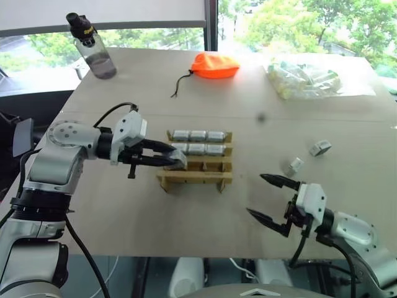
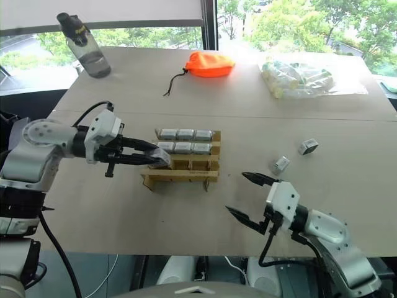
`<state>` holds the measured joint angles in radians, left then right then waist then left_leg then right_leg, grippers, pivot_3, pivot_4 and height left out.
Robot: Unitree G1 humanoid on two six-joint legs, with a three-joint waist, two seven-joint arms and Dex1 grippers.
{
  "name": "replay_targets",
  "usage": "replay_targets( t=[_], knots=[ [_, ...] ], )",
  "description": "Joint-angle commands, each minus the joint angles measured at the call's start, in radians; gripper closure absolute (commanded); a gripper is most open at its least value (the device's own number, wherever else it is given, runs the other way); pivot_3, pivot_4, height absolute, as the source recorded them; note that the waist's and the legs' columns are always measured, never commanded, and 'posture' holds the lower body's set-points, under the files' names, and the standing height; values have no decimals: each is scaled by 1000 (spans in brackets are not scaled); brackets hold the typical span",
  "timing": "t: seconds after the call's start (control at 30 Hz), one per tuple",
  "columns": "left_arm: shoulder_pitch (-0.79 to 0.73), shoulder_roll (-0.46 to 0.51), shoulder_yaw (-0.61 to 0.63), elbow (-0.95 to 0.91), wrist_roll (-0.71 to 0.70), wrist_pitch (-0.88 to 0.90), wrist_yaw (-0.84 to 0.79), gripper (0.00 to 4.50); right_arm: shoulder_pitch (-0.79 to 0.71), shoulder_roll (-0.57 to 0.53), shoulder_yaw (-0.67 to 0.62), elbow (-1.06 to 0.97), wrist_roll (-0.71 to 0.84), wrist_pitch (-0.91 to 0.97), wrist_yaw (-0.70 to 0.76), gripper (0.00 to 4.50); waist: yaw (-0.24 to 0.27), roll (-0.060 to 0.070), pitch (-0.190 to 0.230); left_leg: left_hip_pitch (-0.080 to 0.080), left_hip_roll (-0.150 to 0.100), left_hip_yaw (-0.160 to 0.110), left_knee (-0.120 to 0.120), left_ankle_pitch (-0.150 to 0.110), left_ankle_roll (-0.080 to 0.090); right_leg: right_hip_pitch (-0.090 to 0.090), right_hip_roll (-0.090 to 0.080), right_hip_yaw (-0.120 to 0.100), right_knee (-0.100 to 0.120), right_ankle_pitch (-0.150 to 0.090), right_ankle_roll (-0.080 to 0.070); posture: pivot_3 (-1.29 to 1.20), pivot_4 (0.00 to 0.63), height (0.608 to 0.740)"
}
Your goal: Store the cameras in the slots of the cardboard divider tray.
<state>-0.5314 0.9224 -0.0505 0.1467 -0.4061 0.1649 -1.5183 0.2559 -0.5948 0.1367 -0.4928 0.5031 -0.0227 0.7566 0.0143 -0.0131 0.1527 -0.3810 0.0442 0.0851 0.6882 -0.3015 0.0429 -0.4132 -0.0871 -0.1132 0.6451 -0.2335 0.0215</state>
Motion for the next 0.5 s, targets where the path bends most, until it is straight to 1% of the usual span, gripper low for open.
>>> replay_targets(
  t=[0.03, 0.27, 0.4, 0.5],
  knots=[
    [-36, -14, 12, 60, 20, -82, -39, 3734, 61, 3, -47, -15, 64, -10, 52, 24, 0, 0, 0, 0, -1, 0, 0, 0, 0, 0, 0, 0, 0, 0, 0, 0, 150, 726],
    [-71, -41, -12, 159, 82, -190, -91, 3734, 113, 35, -68, 19, 72, -40, 122, 24, 0, -1, 0, 0, -2, -1, 0, 0, 0, 0, 0, 0, 0, 0, 0, 0, 150, 726],
    [-76, -45, -23, 169, 83, -193, -96, 3734, 109, 57, -75, 45, 51, -81, 150, 24, 0, -1, 0, 0, -2, 0, 0, 0, 0, 0, 0, 0, 0, 0, 0, 0, 150, 726],
    [-68, -34, -44, 173, 118, -235, -96, 3734, 110, 66, -75, 60, 45, -109, 181, 24, 0, -1, 0, 0, -2, -1, 0, 0, 0, 0, 0, 0, 0, 0, 0, 0, 150, 726]
  ],
)
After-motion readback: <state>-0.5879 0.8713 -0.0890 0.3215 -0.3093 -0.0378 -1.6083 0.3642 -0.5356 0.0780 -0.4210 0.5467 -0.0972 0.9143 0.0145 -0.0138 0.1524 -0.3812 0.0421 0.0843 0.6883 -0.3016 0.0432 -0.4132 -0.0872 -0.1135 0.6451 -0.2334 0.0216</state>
